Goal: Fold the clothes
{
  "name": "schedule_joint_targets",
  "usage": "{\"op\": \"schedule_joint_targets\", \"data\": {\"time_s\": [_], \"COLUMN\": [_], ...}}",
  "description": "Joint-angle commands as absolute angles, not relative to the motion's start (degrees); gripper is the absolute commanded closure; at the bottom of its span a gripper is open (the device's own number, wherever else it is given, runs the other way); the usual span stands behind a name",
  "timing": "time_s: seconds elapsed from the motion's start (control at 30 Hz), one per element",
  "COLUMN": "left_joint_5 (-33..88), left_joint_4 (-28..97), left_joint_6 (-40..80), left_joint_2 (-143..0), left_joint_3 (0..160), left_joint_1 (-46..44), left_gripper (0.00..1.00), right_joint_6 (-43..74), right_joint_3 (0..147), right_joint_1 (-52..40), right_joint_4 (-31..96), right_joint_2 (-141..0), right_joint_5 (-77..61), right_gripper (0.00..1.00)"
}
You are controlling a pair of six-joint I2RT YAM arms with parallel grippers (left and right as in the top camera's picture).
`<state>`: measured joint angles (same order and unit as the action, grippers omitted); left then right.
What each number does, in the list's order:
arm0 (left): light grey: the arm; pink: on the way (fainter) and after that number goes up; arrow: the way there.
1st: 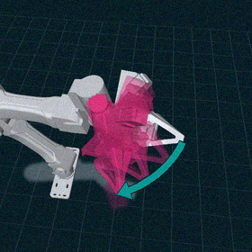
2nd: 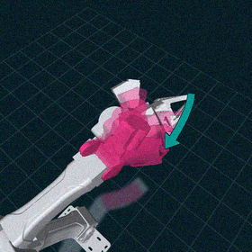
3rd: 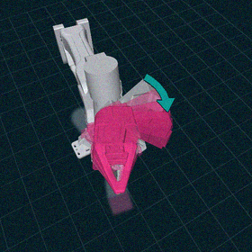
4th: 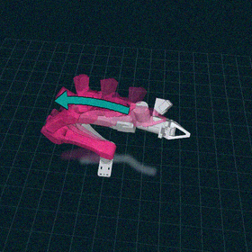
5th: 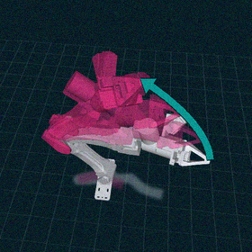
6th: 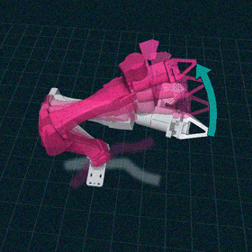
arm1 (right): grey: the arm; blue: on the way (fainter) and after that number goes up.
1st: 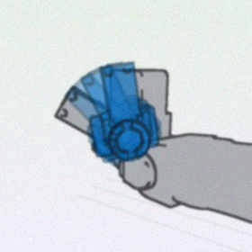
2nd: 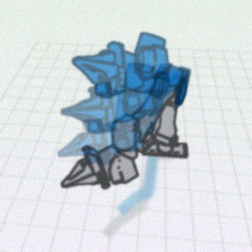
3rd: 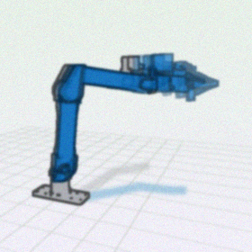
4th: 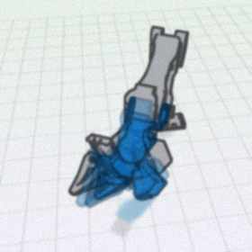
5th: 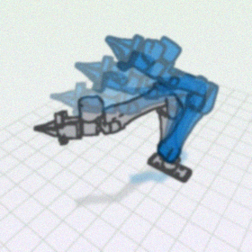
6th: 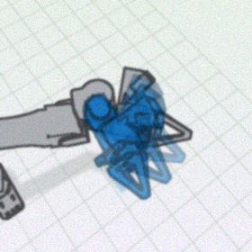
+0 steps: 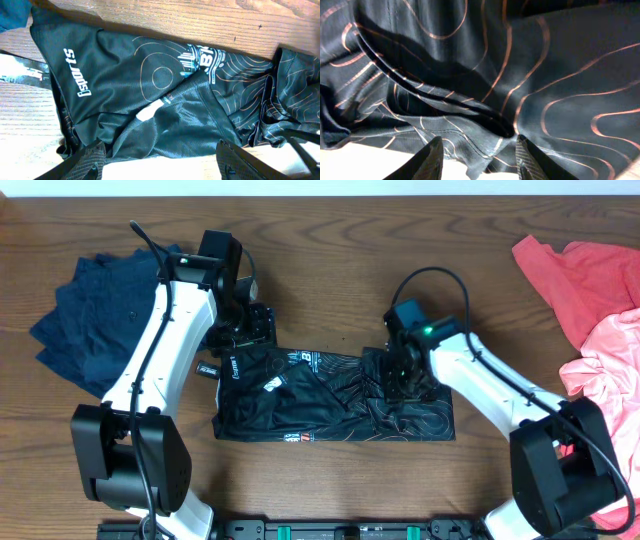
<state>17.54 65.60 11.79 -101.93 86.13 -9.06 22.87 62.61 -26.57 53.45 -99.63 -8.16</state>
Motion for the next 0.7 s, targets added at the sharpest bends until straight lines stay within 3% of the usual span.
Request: {"op": "schedule_joint_targets", "data": {"time_s": [0.0,0.1,0.23,0.37,0.47,0.5,0.53,0.57,0.67], "left_joint_5": [16.60,16.60,16.60,16.60,16.60,16.60,16.60,16.60,16.56], "left_joint_4": [65.82,65.80,65.84,66.02,66.30,66.41,66.57,66.65,67.26], "left_joint_6": [11.25,11.25,11.25,11.25,11.25,11.25,11.25,11.25,11.22], "left_joint_2": [-101.84,-101.84,-101.84,-101.84,-101.84,-101.84,-101.84,-101.84,-101.84], "left_joint_3": [85.71,85.71,85.71,85.71,85.71,85.71,85.71,85.71,85.71], "left_joint_1": [-8.95,-8.95,-8.95,-8.95,-8.95,-8.95,-8.95,-8.95,-8.95], "left_gripper": [0.28,0.28,0.28,0.28,0.28,0.28,0.28,0.28,0.28], "right_joint_6": [25.30,25.76,24.40,16.71,7.53,4.86,3.92,3.95,3.75], "right_joint_3": [60.93,60.40,60.29,60.29,60.29,60.29,60.29,60.29,60.36], "right_joint_1": [-27.44,-27.44,-27.46,-27.81,-29.17,-29.82,-30.48,-30.94,-31.53], "right_joint_4": [52.90,52.42,50.94,47.24,45.04,44.97,45.06,45.21,46.24], "right_joint_2": [-98.61,-98.61,-98.61,-98.61,-98.61,-98.59,-98.59,-98.59,-98.52], "right_joint_5": [-8.40,-8.40,-12.82,-24.95,-35.83,-38.00,-37.98,-37.26,-34.22], "right_gripper": [0.56,0.58,0.82,0.93,0.91,0.85,0.69,0.60,0.61]}}
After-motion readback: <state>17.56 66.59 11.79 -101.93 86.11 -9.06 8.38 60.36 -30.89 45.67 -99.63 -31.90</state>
